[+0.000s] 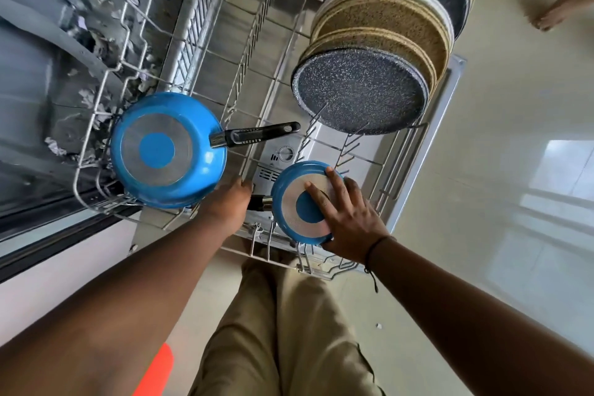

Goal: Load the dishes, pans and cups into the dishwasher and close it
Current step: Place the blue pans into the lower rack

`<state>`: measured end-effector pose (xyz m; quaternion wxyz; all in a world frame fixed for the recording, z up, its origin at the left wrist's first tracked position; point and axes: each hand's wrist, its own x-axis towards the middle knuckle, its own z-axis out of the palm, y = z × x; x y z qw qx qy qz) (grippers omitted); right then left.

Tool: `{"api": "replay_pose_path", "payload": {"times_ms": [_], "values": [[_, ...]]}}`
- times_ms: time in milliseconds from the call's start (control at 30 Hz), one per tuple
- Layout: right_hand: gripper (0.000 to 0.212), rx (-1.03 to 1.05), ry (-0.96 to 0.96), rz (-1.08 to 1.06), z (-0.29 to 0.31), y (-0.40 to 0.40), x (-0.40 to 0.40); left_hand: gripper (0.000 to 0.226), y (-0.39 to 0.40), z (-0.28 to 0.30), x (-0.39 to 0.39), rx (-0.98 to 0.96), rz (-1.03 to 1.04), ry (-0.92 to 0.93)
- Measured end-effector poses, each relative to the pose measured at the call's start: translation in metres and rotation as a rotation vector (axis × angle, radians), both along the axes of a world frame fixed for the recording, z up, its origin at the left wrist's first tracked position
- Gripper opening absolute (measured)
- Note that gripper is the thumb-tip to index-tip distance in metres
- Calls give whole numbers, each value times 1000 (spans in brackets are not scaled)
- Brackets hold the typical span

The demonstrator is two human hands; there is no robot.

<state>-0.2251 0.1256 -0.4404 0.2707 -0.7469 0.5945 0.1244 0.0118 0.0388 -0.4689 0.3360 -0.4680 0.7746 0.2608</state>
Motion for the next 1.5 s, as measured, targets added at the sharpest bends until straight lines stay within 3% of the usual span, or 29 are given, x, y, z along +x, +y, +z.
{"api": "replay_pose_path", "payload": {"times_ms": [400,600,767,1100,1500], "values": [[117,33,134,-18,-21,-1,14,43,2,-10,0,69,125,-55],[114,60,134,-4,-8,-3,13,54,7,6,-2,64,148,65],[98,13,140,-31,30,0,19,67,21,54,-4,33,195,201],[99,-119,138,59,188,-24,15,75,36,224,7,-206,147,304],[90,-492,30,101,425,-70,72,66,42,490,59,-788,316,514]]}}
